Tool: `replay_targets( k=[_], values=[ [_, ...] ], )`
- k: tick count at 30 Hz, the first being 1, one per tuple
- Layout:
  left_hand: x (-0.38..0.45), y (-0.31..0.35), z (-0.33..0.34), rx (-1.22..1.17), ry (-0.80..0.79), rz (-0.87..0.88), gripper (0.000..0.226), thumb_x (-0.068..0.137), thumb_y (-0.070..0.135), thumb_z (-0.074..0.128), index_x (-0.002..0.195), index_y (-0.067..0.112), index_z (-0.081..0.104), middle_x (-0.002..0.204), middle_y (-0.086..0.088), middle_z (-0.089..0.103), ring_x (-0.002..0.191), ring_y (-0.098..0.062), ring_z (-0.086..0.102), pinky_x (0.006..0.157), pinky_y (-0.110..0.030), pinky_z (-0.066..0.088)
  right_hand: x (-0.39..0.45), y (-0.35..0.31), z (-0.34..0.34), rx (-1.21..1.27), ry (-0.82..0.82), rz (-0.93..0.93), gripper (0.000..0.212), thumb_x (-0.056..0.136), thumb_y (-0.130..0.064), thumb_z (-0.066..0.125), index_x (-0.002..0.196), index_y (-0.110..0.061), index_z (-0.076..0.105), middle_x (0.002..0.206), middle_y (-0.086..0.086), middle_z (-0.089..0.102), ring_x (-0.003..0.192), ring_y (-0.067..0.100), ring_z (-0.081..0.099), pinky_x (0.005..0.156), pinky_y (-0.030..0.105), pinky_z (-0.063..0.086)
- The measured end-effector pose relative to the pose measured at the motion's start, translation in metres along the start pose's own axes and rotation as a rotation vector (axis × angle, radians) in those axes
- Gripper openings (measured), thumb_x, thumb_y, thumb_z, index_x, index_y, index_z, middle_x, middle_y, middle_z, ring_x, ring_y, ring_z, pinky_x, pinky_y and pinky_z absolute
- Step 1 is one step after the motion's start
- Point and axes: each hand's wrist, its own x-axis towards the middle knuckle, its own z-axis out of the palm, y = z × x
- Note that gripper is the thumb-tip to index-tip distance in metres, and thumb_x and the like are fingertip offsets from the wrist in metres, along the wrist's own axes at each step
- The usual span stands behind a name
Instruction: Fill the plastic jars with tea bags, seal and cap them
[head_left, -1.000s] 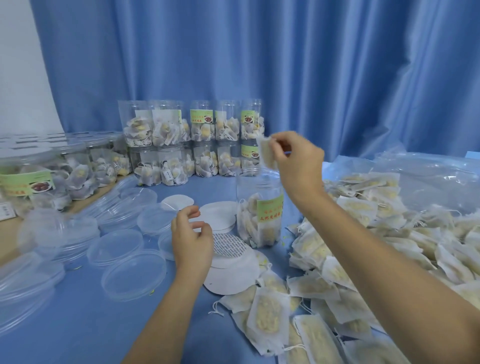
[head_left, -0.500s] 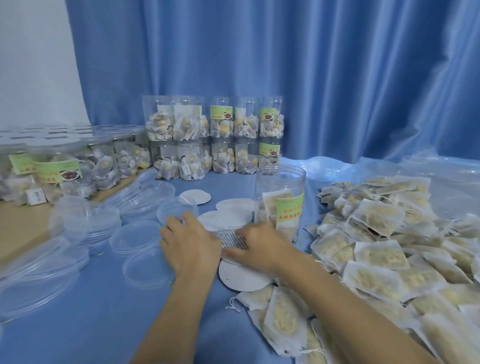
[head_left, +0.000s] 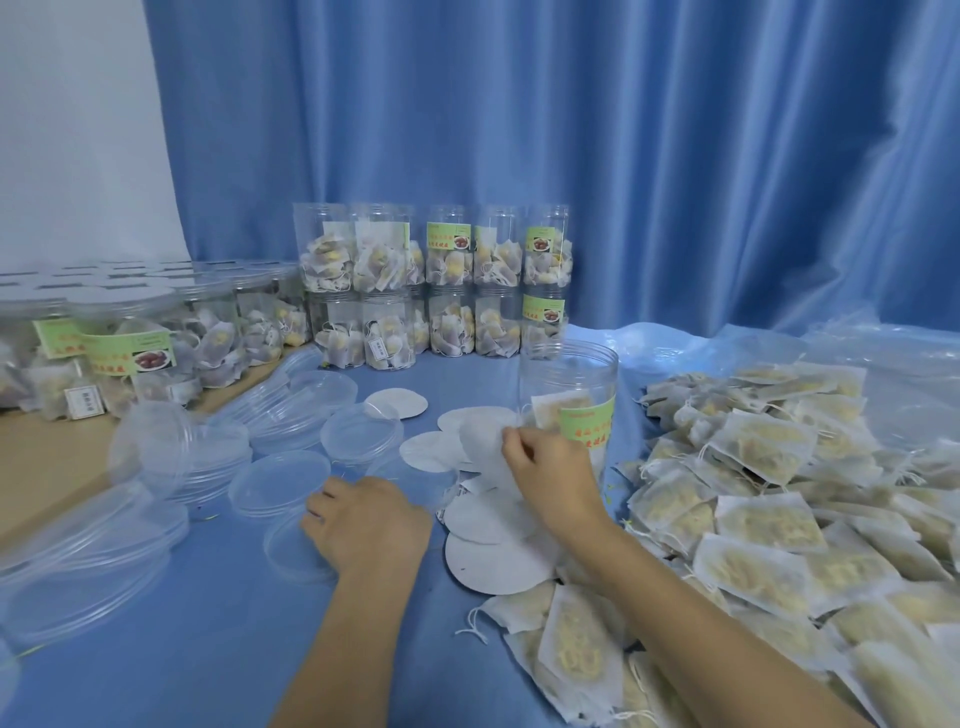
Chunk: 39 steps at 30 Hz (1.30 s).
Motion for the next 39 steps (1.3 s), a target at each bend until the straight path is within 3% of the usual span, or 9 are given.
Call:
replay_targets(
  k=[6, 11, 14, 18, 20, 22, 26, 32, 39],
  values=[
    [-0.003, -0.003, -0.014, -0.182, 0.190, 0.054, 0.029, 0.092, 0.018, 0.045, 0.118, 0.005, 0.042, 0.120, -0.015, 0.051, 0.110, -0.033, 0.051, 0.087, -0.036, 0.039, 0.004, 0.000, -0.008, 0.293, 0.151, 0.142, 0.038, 0.096, -0.021, 0.043, 0.060, -0.008, 0.040, 0.055, 0.003, 0.036, 0.057, 0.016, 0.038, 0.055, 0.030, 0.030],
    [-0.002, 0.002, -0.029, -1.039, 0.592, -0.002, 0.018, 0.101, 0.015, 0.031, 0.099, 0.004, 0.045, 0.093, -0.017, 0.058, 0.083, -0.035, 0.052, 0.062, -0.030, 0.024, 0.003, -0.003, -0.006, 0.378, 0.246, 0.184, 0.036, 0.095, -0.022, 0.042, 0.062, -0.010, 0.040, 0.056, -0.001, 0.038, 0.056, 0.013, 0.032, 0.050, 0.022, 0.027],
    [0.011, -0.002, -0.030, -1.692, 0.297, -0.291, 0.027, 0.099, 0.013, 0.029, 0.091, 0.001, 0.051, 0.080, -0.013, 0.063, 0.070, -0.032, 0.057, 0.056, -0.029, 0.042, 0.007, -0.007, -0.008, 0.530, 0.281, 0.318, 0.038, 0.096, -0.028, 0.041, 0.068, -0.004, 0.051, 0.062, 0.002, 0.047, 0.062, 0.016, 0.041, 0.061, 0.030, 0.038],
    [0.013, -0.012, -0.020, -2.246, -0.404, -0.307, 0.041, 0.099, 0.041, 0.036, 0.064, 0.020, 0.040, 0.039, 0.009, 0.029, 0.029, -0.006, 0.024, 0.030, -0.014, 0.018, 0.008, -0.012, -0.005, 0.713, 0.202, 0.421, 0.040, 0.098, -0.029, 0.040, 0.080, 0.003, 0.056, 0.069, 0.011, 0.049, 0.065, 0.024, 0.042, 0.053, 0.032, 0.036],
    [0.012, -0.010, -0.017, -2.237, -0.537, -0.189, 0.042, 0.088, 0.067, 0.036, 0.074, 0.030, 0.051, 0.044, 0.009, 0.035, 0.032, -0.006, 0.032, 0.032, -0.014, 0.026, 0.007, -0.016, -0.005, 0.817, 0.106, 0.469, 0.032, 0.099, -0.025, 0.042, 0.075, -0.010, 0.058, 0.076, 0.006, 0.056, 0.069, 0.022, 0.051, 0.047, 0.027, 0.044],
    [0.012, -0.004, -0.017, -2.165, -0.554, -0.087, 0.066, 0.080, 0.073, 0.036, 0.098, 0.013, 0.018, 0.059, 0.009, 0.047, 0.047, -0.006, 0.043, 0.045, -0.015, 0.036, 0.005, -0.022, -0.005, 0.997, -0.047, 0.546, 0.024, 0.099, -0.018, 0.045, 0.080, -0.012, 0.058, 0.082, 0.006, 0.059, 0.071, 0.019, 0.056, 0.050, 0.024, 0.052],
    [0.001, 0.005, -0.021, -2.099, -0.572, -0.035, 0.091, 0.062, 0.069, 0.049, 0.130, 0.010, 0.049, 0.125, -0.009, 0.055, 0.112, -0.023, 0.056, 0.098, -0.035, 0.044, -0.002, -0.032, -0.001, 1.220, -0.286, 0.674, 0.016, 0.097, -0.011, 0.049, 0.087, -0.003, 0.058, 0.078, 0.010, 0.060, 0.069, 0.017, 0.054, 0.051, 0.023, 0.056],
    [-0.005, 0.015, -0.026, -2.051, -0.390, -0.148, 0.052, 0.079, 0.059, 0.051, 0.101, 0.012, 0.056, 0.108, -0.010, 0.056, 0.094, -0.024, 0.062, 0.064, -0.037, 0.057, -0.012, -0.036, -0.004, 0.971, -0.556, 0.422, 0.029, 0.090, -0.013, 0.056, 0.066, -0.020, 0.071, 0.067, -0.002, 0.064, 0.052, 0.008, 0.054, 0.050, 0.019, 0.046],
    [-0.012, 0.017, -0.033, -1.868, -0.213, 0.026, 0.074, 0.061, 0.064, 0.054, 0.111, 0.010, 0.051, 0.103, -0.005, 0.067, 0.091, -0.018, 0.066, 0.076, -0.040, 0.056, -0.003, -0.033, -0.018, 0.831, -0.467, 0.196, 0.017, 0.089, -0.010, 0.057, 0.092, -0.021, 0.070, 0.086, -0.002, 0.071, 0.084, 0.018, 0.063, 0.074, 0.028, 0.055]
  ],
)
